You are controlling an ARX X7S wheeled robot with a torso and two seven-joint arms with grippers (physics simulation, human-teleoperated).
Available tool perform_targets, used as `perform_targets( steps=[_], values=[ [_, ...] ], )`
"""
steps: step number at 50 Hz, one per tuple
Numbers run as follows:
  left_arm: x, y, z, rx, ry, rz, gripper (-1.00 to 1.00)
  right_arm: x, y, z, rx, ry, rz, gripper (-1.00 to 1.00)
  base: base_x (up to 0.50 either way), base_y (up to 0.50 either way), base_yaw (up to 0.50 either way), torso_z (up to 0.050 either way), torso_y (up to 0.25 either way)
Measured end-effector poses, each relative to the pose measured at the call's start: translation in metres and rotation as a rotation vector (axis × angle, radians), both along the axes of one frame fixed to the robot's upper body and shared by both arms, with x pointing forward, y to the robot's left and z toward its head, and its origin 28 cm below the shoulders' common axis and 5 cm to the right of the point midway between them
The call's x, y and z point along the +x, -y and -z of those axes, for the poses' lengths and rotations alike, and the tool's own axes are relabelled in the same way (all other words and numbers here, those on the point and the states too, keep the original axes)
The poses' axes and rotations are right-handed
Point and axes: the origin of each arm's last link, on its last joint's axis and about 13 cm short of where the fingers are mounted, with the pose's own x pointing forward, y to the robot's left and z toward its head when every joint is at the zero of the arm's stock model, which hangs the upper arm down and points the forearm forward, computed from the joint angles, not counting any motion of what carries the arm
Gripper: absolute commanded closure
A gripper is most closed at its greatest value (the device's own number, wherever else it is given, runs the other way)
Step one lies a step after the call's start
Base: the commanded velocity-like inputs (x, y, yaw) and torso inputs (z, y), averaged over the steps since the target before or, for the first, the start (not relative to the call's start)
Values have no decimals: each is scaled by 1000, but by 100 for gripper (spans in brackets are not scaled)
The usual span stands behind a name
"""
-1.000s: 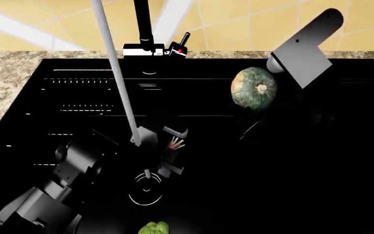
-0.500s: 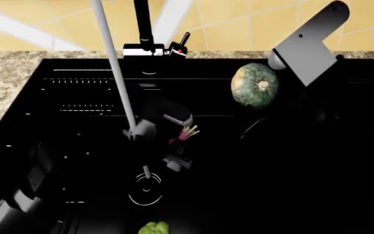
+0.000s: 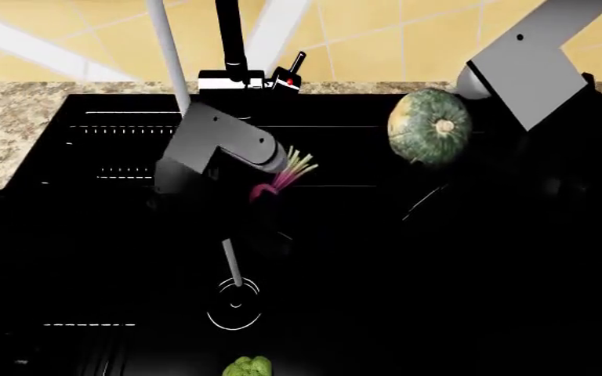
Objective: Pick the broccolis and squashs from the sink and place them in one bowl. Place the beet in the other bowl. Then turn off the sink faucet.
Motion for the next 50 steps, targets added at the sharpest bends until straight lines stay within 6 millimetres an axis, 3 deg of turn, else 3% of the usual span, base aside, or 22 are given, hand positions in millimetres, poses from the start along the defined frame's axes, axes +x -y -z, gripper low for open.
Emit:
perform_targets(
  steps=[18, 30, 38, 50],
  values=[
    [-36, -13, -37, -57, 162, 25, 100, -27, -5, -17, 11, 3, 31, 100, -22, 0, 0, 0, 0],
    [-48, -17, -41, -74, 196, 41, 100, -37, -8, -22, -11, 12, 41, 100, -484, 12, 0, 0, 0],
    [-53, -18, -42, -85, 206, 53, 100, -41, -10, -26, -10, 25, 35, 100, -10, 0, 0, 0, 0],
    [-55, -19, -42, -93, 216, 57, 100, -43, -11, -28, 9, 43, 37, 100, 0, -481, 0, 0, 0]
  ],
)
